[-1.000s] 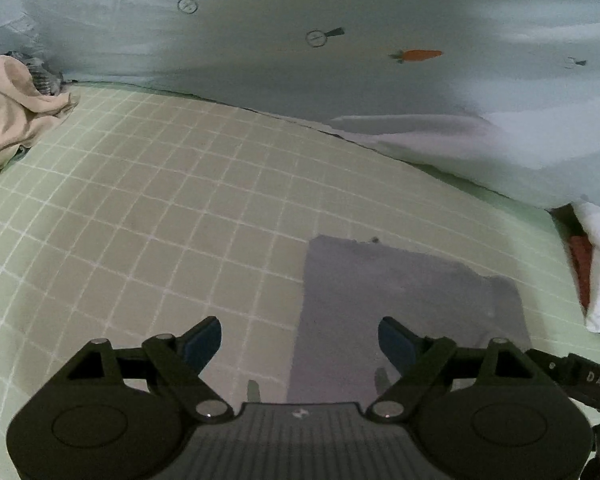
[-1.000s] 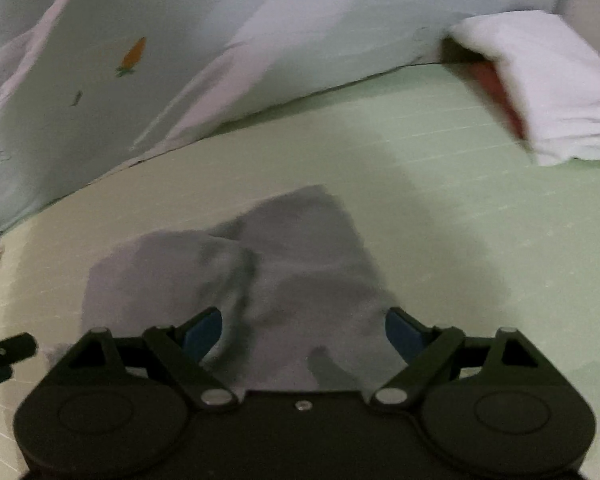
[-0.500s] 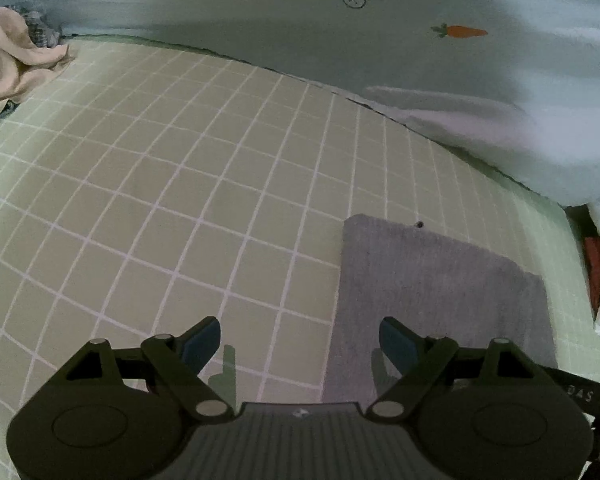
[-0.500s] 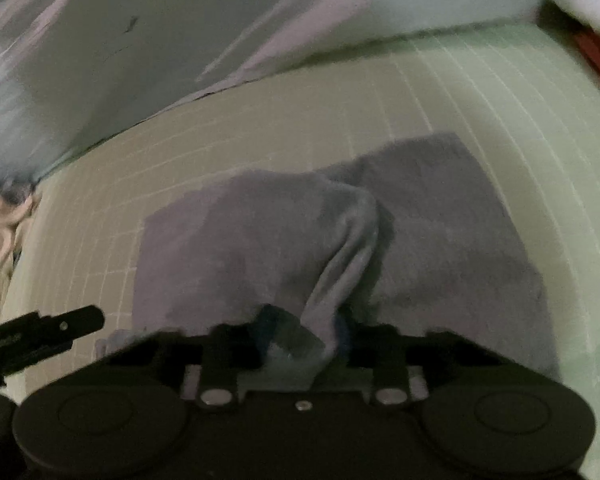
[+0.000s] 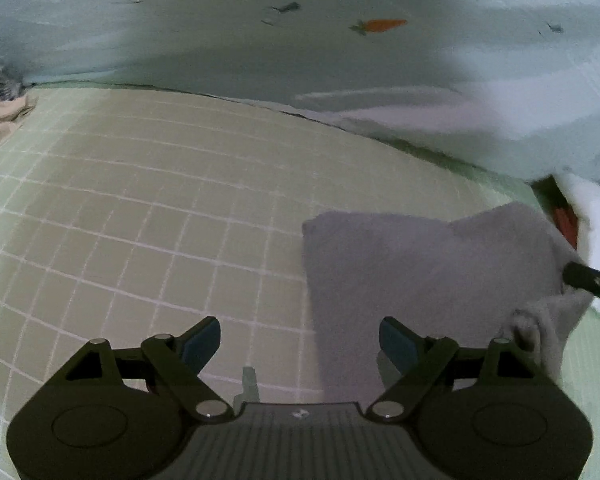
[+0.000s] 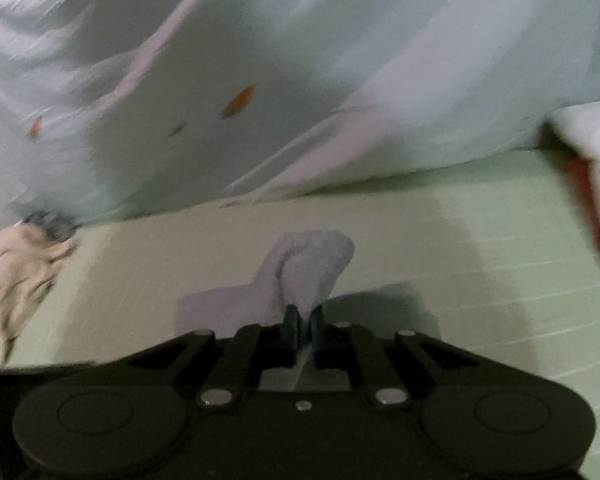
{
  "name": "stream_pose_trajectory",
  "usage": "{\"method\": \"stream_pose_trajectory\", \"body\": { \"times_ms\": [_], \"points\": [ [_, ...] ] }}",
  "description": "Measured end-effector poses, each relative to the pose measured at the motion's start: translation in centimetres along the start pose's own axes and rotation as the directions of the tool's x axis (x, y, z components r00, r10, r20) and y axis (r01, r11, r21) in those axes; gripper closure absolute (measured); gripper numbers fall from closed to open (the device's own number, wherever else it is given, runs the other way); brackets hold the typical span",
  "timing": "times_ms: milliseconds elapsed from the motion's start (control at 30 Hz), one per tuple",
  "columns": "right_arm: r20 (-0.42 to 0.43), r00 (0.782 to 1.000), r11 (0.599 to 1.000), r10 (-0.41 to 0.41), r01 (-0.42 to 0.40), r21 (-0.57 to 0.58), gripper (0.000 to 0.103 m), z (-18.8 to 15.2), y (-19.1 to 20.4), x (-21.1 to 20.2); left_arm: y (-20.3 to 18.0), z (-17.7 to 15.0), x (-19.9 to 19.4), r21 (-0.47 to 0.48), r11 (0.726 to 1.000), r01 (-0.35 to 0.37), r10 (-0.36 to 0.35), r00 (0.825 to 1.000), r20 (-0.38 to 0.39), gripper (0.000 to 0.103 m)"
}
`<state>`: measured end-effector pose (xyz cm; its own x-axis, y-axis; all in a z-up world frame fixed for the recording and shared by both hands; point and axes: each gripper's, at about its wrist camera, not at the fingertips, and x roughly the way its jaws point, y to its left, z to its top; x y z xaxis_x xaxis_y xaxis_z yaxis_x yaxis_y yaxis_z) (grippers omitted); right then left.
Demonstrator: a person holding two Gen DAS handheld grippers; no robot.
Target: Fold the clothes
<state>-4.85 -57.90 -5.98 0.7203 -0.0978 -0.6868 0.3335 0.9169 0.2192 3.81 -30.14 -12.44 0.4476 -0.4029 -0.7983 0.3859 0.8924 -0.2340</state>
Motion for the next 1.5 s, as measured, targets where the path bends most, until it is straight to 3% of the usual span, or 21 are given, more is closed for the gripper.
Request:
{"method": "stream_pose_trajectory", "body": {
  "times_ms": [67, 133, 167, 233, 333, 500, 600, 767, 900, 967, 1100, 1267, 1500],
  "points": [
    [-0.024, 0.996, 0.997, -0.081, 0.081, 0.011, 0.087, -0.1, -1.9, 0.9, -0.6, -0.3, 0.1, 0.024, 1.0, -0.004, 0.004, 1.0, -0.008, 0.016],
    [-0.05, 0.986, 0.987, -0.158, 0.16, 0.036, 0.066, -0.5, -2.8, 1.5, -1.1, -0.6, 0.1, 0.05, 0.999, -0.011, 0.011, 1.0, -0.015, 0.016],
    [-0.049, 0.986, 0.985, -0.157, 0.16, 0.063, 0.062, -0.7, -3.0, 1.4, -1.2, -0.7, 0.1, 0.064, 0.998, -0.017, 0.018, 1.0, -0.016, 0.016],
    [-0.043, 0.991, 0.984, -0.128, 0.132, 0.118, 0.045, -1.2, -2.7, 1.0, -1.3, -0.9, 0.3, 0.075, 0.997, -0.027, 0.029, 0.999, -0.021, 0.016],
    [-0.083, 0.99, 0.988, -0.112, 0.12, 0.098, 0.034, -2.1, -0.3, 2.2, -1.4, -1.1, 0.3, 0.087, 0.996, -0.03, 0.033, 0.999, -0.03, 0.016],
    [-0.187, 0.972, 0.987, -0.14, 0.151, 0.047, 0.034, -3.8, 2.0, 3.5, -1.7, -1.2, -0.2, 0.118, 0.992, -0.041, 0.043, 0.999, -0.012, 0.015],
    [-0.213, 0.96, 0.982, -0.182, 0.189, 0.012, 0.044, -5.1, 2.5, 3.3, -1.5, -1.4, -0.3, 0.117, 0.992, -0.044, 0.045, 0.999, -0.013, 0.013],
    [-0.25, 0.925, 0.952, -0.287, 0.304, 0.032, 0.05, -7.7, -0.6, 0.8, -1.1, -1.4, -0.1, 0.097, 0.995, -0.036, 0.039, 0.999, -0.032, 0.013],
    [-0.286, 0.913, 0.928, -0.292, 0.342, 0.146, 0.048, -9.1, -3.3, -0.8, -1.4, -1.5, 0.2, 0.096, 0.995, 0.002, 0.003, 0.999, -0.05, 0.012],
    [-0.259, 0.917, 0.925, -0.302, 0.348, 0.153, 0.045, -8.9, -3.4, -1.3, -1.7, -1.6, 0.5, 0.102, 0.994, 0.029, -0.022, 0.998, -0.062, 0.011],
    [-0.183, 0.936, 0.934, -0.302, 0.329, 0.142, 0.016, -8.1, -3.0, -1.7, -2.2, -1.6, 1.3, 0.106, 0.992, 0.067, -0.059, 0.995, -0.078, 0.008],
    [-0.196, 0.952, 0.948, -0.234, 0.268, 0.172, 0.016, -7.1, -3.5, 1.6, -1.6, -0.7, 2.8, 0.028, 0.99, 0.139, -0.136, 0.986, -0.095, 0.008],
    [-0.259, 0.941, 0.936, -0.219, 0.278, 0.217, 0.021, -6.7, -3.9, 4.6, -1.7, 0.2, 5.4, -0.066, 0.966, 0.251, -0.258, 0.956, -0.137, 0.008]
  ]
}}
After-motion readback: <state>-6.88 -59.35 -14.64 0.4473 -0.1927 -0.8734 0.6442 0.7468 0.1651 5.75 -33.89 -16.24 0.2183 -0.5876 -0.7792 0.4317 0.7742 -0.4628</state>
